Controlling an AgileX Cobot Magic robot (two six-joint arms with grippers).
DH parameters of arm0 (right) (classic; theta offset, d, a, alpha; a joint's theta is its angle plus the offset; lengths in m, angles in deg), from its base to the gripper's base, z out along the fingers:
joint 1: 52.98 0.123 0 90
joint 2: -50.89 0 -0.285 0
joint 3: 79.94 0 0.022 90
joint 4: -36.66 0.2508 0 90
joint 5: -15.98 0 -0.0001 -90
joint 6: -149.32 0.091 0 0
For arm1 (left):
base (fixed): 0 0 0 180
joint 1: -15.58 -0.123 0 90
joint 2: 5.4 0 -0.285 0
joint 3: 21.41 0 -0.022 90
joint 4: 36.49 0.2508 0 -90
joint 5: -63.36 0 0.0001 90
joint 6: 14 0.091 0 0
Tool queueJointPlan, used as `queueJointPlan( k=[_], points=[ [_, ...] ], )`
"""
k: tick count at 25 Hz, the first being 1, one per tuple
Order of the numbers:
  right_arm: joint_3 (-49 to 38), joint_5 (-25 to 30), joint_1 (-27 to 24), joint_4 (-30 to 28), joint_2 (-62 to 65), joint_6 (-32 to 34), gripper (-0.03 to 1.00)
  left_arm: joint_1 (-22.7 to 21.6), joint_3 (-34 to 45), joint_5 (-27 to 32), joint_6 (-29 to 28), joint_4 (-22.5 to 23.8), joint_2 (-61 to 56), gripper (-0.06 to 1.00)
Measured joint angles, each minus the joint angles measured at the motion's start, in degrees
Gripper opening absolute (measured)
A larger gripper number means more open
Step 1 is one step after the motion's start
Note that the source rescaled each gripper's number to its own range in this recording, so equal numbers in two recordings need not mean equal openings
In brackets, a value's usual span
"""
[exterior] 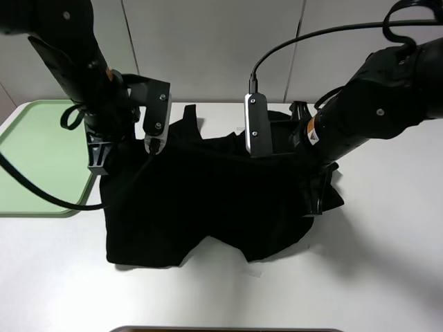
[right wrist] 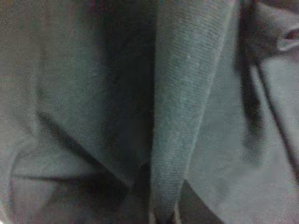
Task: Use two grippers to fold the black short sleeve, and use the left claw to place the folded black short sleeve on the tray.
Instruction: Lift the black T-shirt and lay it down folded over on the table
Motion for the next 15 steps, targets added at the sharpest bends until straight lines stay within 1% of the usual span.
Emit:
queueJointPlan(
  k=[2,5,8,12,15],
  points=[
    [0.1,0.5,0.0,0.0,1.6,0.0,0.00,0.0,0.0,0.0,0.0,0.7,-1.7,0.00],
    [2.3,3.4,0.0,0.0,3.3,0.0,0.00,0.0,0.0,0.0,0.0,0.9,-3.9,0.00],
    [6.7,8.5,0.1,0.4,3.7,0.0,0.00,0.0,0.0,-0.1,0.0,1.1,-5.8,0.00],
    [13.5,16.2,0.2,2.6,3.7,0.1,0.00,0.0,0.0,0.0,0.0,1.6,-7.6,0.00],
    [18.5,22.0,0.2,3.7,3.7,0.1,0.00,0.0,-1.4,1.4,0.0,1.6,-8.1,0.00]
  ],
)
